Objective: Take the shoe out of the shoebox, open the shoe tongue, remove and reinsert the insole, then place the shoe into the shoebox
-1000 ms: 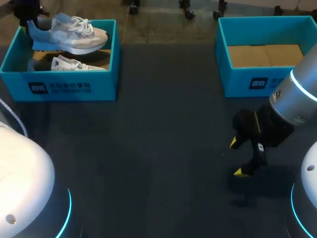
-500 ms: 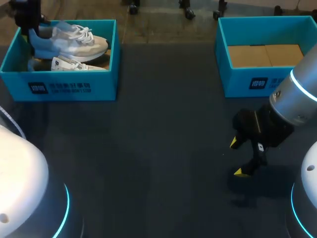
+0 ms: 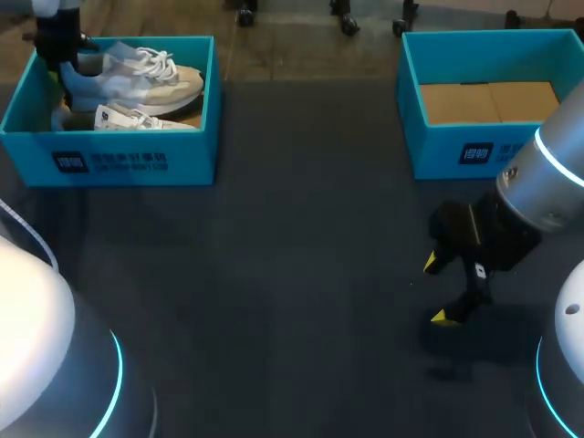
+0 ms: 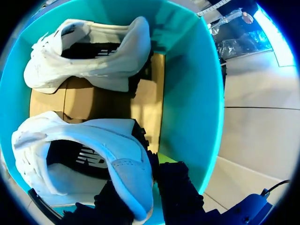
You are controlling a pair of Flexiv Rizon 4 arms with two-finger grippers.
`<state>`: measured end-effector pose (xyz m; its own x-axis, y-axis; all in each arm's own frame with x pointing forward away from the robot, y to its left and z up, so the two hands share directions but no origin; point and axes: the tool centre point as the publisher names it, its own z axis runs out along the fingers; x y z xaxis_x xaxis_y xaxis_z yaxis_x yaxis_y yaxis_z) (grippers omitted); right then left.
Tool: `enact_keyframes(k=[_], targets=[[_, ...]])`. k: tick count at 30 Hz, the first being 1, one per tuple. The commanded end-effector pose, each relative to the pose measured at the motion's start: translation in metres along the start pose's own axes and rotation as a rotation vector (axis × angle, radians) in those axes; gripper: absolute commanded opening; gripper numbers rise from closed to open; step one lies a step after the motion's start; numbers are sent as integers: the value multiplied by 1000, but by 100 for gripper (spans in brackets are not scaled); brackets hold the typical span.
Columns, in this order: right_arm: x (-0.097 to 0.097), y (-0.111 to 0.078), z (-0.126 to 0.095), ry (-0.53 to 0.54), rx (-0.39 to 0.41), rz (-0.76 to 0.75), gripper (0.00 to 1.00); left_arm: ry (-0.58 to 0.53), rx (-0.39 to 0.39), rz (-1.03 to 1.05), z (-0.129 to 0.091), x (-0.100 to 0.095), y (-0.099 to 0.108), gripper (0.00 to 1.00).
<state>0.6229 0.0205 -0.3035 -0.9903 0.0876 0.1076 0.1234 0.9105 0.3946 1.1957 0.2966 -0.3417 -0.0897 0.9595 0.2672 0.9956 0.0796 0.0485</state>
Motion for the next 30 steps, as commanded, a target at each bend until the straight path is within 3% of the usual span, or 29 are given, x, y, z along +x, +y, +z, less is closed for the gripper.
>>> enact_keyframes(k=[1, 22, 23, 27, 30], targets=[[1, 0, 1, -1, 2, -1, 100, -12, 19, 7, 9, -1, 16, 0], [1, 0, 1, -1, 2, -1, 100, -62, 30, 106, 34, -12, 7, 0], [1, 0, 1, -1, 2, -1, 100, -65, 31, 108, 35, -12, 7, 2], [1, 0, 1, -1, 2, -1, 100, -85, 39, 111, 36, -12, 7, 36], [1, 0, 1, -1, 2, -1, 100, -99, 43, 116, 36, -13, 6, 46]])
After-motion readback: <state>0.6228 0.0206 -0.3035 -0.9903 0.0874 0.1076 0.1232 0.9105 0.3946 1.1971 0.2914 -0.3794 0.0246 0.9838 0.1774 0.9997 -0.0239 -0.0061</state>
